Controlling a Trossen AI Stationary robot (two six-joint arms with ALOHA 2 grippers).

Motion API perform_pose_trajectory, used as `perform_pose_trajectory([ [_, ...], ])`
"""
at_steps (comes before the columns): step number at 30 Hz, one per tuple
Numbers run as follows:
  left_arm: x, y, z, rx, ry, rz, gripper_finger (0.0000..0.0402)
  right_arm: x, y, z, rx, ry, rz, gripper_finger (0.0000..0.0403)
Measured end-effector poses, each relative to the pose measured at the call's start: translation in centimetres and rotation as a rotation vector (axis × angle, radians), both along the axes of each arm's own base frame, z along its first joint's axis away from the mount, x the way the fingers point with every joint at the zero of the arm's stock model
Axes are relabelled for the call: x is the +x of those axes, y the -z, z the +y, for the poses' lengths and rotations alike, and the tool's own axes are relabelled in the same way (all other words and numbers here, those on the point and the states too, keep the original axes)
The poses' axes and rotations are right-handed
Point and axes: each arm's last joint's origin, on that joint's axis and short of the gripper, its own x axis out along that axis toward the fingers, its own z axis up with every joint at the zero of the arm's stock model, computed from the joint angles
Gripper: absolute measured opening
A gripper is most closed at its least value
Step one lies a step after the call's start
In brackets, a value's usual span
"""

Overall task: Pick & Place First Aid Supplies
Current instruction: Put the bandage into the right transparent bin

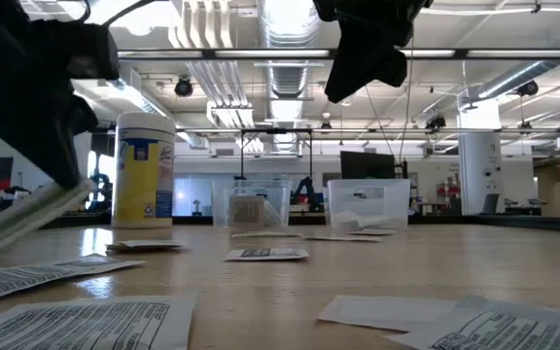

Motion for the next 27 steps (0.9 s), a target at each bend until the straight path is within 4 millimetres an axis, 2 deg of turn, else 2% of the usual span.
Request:
perform_pose_trajectory([
  [6, -0.2, -1.6, 0.4, 0.036, -0.004, -0.120, 0.0000, -0.5, 0.1, 2.1, -0.009, -0.058, -0.002, 0.0052],
  [9, 0.0, -2.6, 0.4, 0.056, 0.002, -0.209, 0.0000, -0.9, 0.4, 2.9, -0.050, -0.031, -0.015, 0.0052],
  [14, 0.2, -3.7, 0.5, 0.094, -0.006, -0.322, 0.0000, -1.2, 1.4, 4.0, -0.058, -0.031, -0.056, 0.0052],
  [21, 0.9, -4.7, 0.4, 0.173, -0.017, -0.455, 0.0000, -0.7, 2.6, 4.4, -0.008, -0.038, -0.181, 0.0054],
  [27, 1.7, -5.4, 0.1, 0.232, -0.020, -0.553, 0.0000, -0.4, 3.2, 4.5, -0.001, -0.067, -0.275, 0.0074],
])
